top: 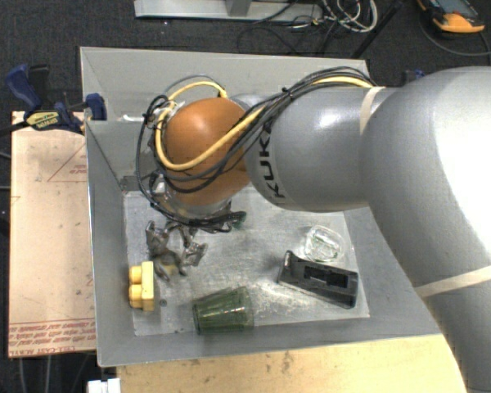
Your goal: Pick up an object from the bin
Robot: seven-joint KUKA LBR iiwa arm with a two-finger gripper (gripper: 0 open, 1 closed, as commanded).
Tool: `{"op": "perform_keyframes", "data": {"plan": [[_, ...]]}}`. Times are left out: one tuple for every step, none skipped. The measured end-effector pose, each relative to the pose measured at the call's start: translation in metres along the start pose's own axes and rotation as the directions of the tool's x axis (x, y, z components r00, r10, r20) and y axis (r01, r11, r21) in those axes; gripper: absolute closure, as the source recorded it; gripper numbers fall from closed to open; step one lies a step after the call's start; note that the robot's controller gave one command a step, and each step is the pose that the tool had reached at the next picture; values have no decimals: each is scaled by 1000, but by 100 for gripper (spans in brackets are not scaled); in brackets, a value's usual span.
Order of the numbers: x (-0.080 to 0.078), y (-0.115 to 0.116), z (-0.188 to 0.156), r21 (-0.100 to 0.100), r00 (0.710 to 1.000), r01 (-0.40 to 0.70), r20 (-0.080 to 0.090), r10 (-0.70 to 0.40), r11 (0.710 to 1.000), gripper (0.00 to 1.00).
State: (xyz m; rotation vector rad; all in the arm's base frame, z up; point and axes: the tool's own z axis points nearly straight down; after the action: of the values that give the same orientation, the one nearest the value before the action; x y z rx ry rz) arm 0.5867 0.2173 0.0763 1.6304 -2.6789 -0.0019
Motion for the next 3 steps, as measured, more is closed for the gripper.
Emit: {"op": "perform_keyframes", "data": {"plan": [[0, 0, -2, 1, 1000, -1, 1, 1, 1000, 100], [1, 1, -7, 2, 1000, -1, 4, 1, 1000, 100], [1, 1, -21, 1, 1000, -2, 5, 2, 1000, 100]]}}
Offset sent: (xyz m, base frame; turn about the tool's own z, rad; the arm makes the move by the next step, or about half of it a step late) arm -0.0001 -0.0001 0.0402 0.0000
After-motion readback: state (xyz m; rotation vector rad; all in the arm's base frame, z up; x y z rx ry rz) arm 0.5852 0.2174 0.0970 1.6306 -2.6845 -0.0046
